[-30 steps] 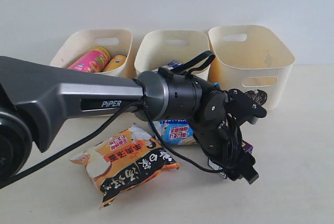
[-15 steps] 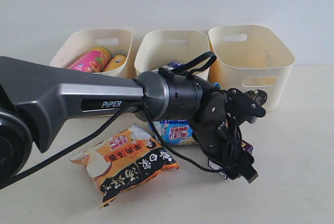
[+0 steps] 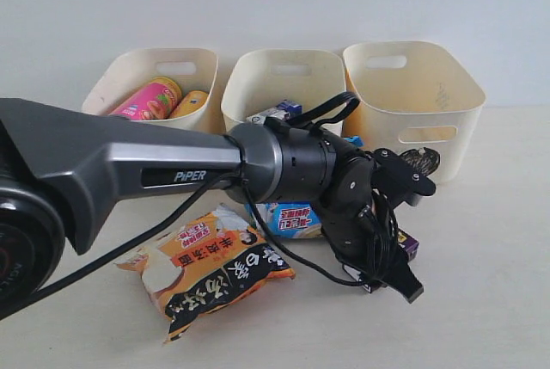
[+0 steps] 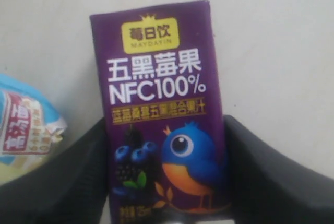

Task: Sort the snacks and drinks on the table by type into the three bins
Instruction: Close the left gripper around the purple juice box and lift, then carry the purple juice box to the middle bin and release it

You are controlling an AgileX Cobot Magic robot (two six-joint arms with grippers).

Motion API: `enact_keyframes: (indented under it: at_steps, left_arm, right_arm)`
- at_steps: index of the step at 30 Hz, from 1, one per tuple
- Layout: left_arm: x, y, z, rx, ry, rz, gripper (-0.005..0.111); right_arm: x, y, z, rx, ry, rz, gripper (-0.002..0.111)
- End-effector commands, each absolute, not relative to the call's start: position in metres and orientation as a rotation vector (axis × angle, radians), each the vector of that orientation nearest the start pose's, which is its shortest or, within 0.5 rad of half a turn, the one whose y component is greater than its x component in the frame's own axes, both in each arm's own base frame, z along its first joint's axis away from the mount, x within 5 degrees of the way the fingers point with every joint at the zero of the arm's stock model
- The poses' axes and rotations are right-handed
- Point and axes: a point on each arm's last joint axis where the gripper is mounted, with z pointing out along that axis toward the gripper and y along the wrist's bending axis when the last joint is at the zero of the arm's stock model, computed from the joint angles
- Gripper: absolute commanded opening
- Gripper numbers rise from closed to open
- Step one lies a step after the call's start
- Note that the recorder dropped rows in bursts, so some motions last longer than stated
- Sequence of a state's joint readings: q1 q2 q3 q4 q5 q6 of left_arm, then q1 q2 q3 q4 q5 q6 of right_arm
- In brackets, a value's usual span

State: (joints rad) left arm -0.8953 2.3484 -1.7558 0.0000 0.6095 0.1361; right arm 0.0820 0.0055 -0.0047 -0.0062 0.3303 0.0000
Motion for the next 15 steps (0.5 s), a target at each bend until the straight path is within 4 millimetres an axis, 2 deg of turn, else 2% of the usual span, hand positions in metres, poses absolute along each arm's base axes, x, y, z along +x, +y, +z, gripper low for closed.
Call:
enact_keyframes:
  at_steps: [1,6,15]
  left_arm:
    - [0.309,-0.391,0.127,1.333,2.34,-0.25,0.004]
    - [0.307,-0.388,0.156,1.317,2.311,-0.265,0.004]
    - [0.294,-0.379,0.229,1.315,2.203,-0.302,0.004]
  right_arm:
    - [0.054,0.004,0.184,-0.077,1.805,0.05,0.0]
    - [0.054,0.004,0.184,-0.077,1.805,0.05,0.0]
    - [0.054,0.004,0.184,-0.077,1.805,0.05,0.0]
